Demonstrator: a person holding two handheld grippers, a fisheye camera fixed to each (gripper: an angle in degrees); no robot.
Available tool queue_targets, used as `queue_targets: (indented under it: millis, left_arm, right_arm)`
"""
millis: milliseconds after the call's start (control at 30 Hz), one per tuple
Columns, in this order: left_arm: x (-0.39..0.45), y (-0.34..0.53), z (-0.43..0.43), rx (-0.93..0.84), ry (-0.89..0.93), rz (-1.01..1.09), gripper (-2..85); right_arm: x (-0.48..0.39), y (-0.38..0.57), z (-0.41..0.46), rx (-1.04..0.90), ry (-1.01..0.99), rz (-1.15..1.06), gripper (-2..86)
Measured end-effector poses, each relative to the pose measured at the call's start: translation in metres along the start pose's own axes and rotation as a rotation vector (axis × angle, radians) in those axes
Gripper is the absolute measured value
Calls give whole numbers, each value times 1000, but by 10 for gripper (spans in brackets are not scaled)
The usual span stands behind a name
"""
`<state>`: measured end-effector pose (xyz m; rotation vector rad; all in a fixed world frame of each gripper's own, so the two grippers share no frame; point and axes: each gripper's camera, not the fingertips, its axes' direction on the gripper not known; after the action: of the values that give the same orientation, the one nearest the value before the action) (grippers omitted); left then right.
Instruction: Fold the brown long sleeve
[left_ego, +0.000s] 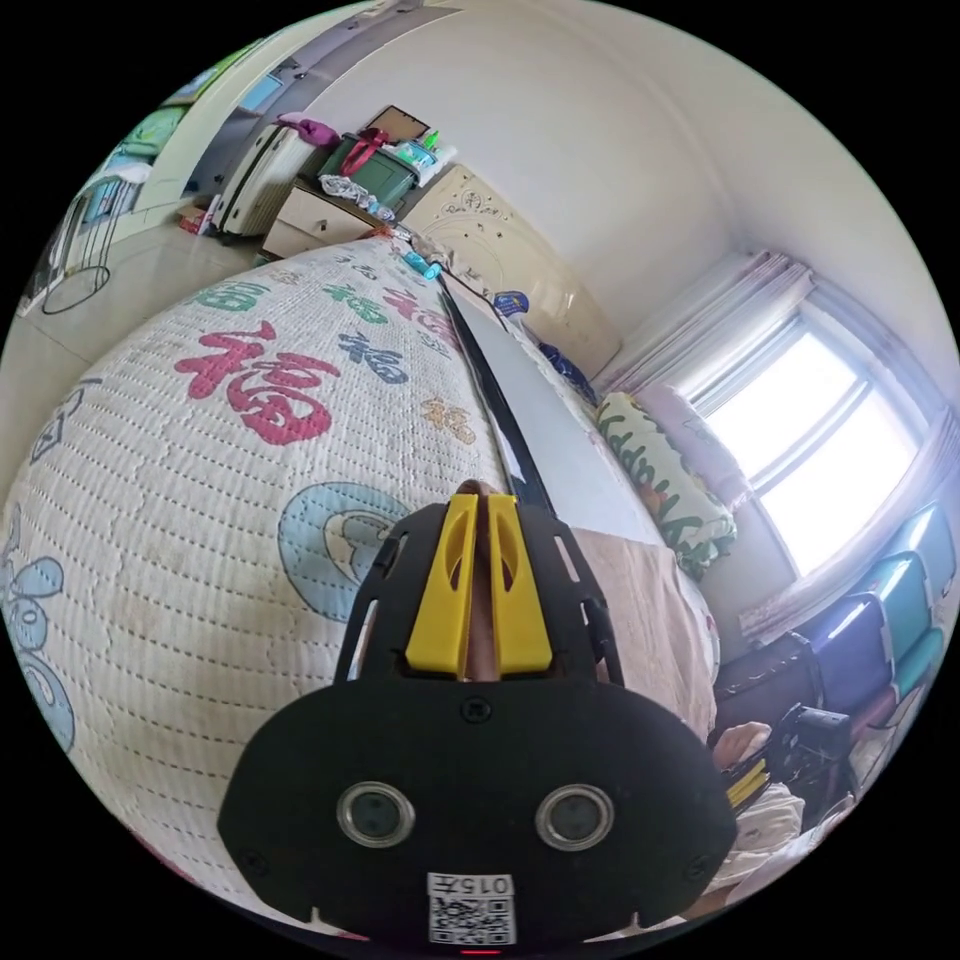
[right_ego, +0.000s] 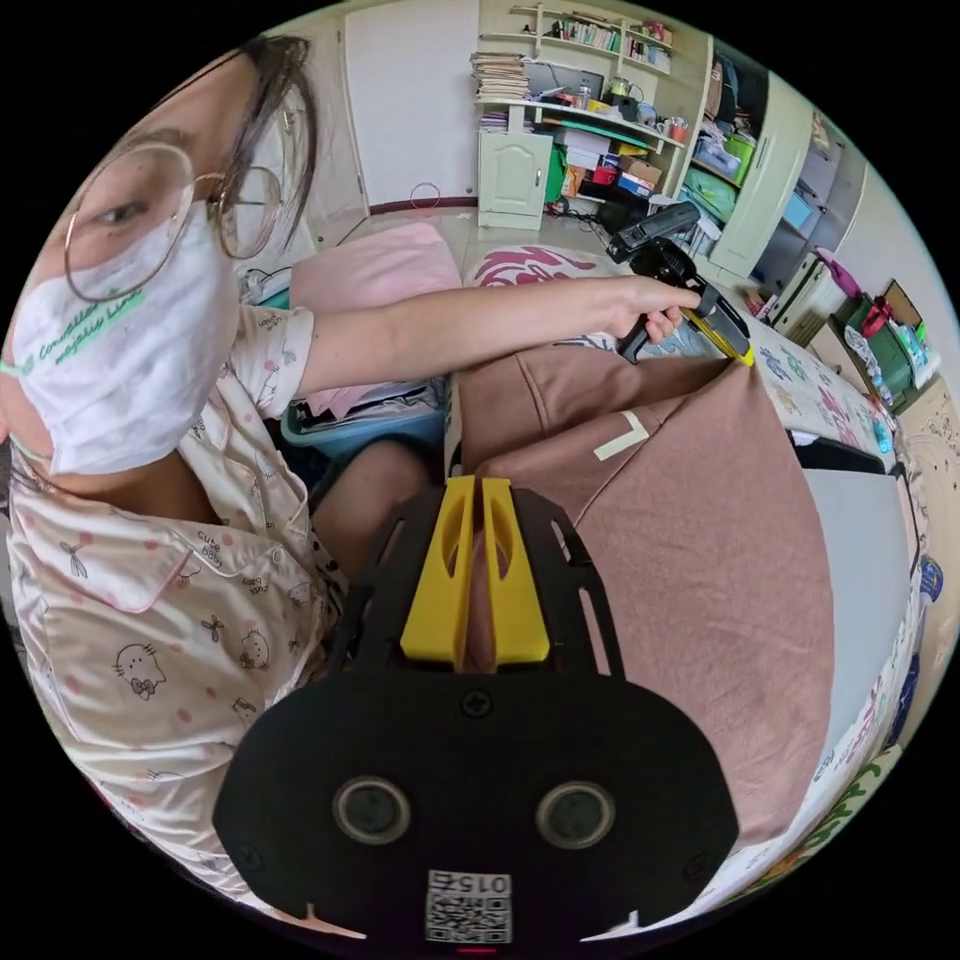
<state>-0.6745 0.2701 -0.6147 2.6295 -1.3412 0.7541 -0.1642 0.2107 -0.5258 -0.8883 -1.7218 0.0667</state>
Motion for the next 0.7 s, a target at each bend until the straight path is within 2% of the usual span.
queue_targets:
  millis: [167, 267, 367, 467, 533, 600, 633, 700]
  left_arm:
    - [21, -4, -13, -2, 31, -2, 2]
    - [27, -4, -27, 33, 123, -21, 9]
    - [46, -5, -39, 61, 154, -11, 19]
    - [76, -7, -53, 87, 79, 0, 36]
    - [117, 1, -77, 206, -62, 77, 47]
    - [152, 12, -100, 354, -237, 129, 47]
    - [174, 20, -113, 442, -328, 162, 48]
    - [210, 29, -128, 506, -421, 209, 49]
  right_arm:
    - [-4, 8, -46, 54, 48, 45, 64]
    - [0, 45, -107, 179, 20, 124, 68]
    - [-10, 116, -183, 333, 145, 279, 71]
    - [-54, 197, -245, 406, 489, 426, 77]
    - [-108, 255, -277, 440, 853, 550, 75]
    - [-149, 295, -291, 531, 1112, 618, 66]
    - [-165, 315, -297, 530, 1213, 636, 46]
    - [-169, 341, -306, 478, 1221, 698, 52]
